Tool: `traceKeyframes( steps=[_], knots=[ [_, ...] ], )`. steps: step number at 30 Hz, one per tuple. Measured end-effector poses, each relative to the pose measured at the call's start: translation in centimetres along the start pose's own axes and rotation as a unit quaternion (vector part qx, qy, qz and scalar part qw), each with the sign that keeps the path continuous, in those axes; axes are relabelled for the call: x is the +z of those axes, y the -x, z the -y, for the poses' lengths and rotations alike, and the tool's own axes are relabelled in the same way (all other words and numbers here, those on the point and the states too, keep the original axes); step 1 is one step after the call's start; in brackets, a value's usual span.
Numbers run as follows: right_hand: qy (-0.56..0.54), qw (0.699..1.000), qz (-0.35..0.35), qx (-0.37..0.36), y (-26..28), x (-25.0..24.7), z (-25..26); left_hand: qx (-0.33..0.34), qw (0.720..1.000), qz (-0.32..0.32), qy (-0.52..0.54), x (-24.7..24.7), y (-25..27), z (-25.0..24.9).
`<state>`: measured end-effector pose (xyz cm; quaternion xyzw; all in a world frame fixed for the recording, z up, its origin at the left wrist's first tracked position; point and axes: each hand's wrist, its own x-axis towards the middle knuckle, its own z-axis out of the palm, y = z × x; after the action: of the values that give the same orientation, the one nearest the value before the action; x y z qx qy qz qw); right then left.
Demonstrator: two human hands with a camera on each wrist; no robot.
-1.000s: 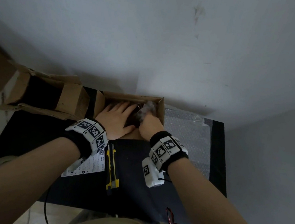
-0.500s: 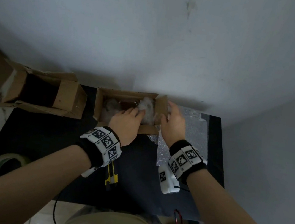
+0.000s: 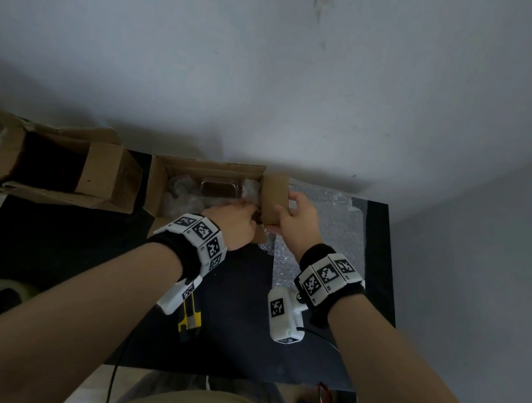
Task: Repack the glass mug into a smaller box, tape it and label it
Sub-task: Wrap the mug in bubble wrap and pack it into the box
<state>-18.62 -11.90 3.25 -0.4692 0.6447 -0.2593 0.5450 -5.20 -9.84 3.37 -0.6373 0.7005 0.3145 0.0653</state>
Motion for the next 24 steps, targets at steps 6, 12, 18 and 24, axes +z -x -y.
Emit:
traceKeyframes(
  steps=[6, 12, 18, 24],
  knots=[
    [-0.061, 0.997, 0.05, 0.015, 0.4, -0.1, 0.4, -0.022, 1.0, 0.009, -0.003, 0.0, 0.4, 0.9],
    [-0.001, 0.997, 0.071, -0.004, 1.0, 0.2, 0.8, 0.021, 0.998, -0.044, 0.046, -0.4, 1.8, 1.4],
    [0.074, 0.995, 0.059, -0.038, 1.8, 1.3, 1.6, 0.033, 0.997, -0.059, 0.048, -1.5, 3.5, 1.8],
    [0.081, 0.992, 0.091, -0.03, 3.7, 3.7, 2.0, 0.02, 0.997, -0.071, -0.005, -2.2, 5.0, 3.1]
  ],
)
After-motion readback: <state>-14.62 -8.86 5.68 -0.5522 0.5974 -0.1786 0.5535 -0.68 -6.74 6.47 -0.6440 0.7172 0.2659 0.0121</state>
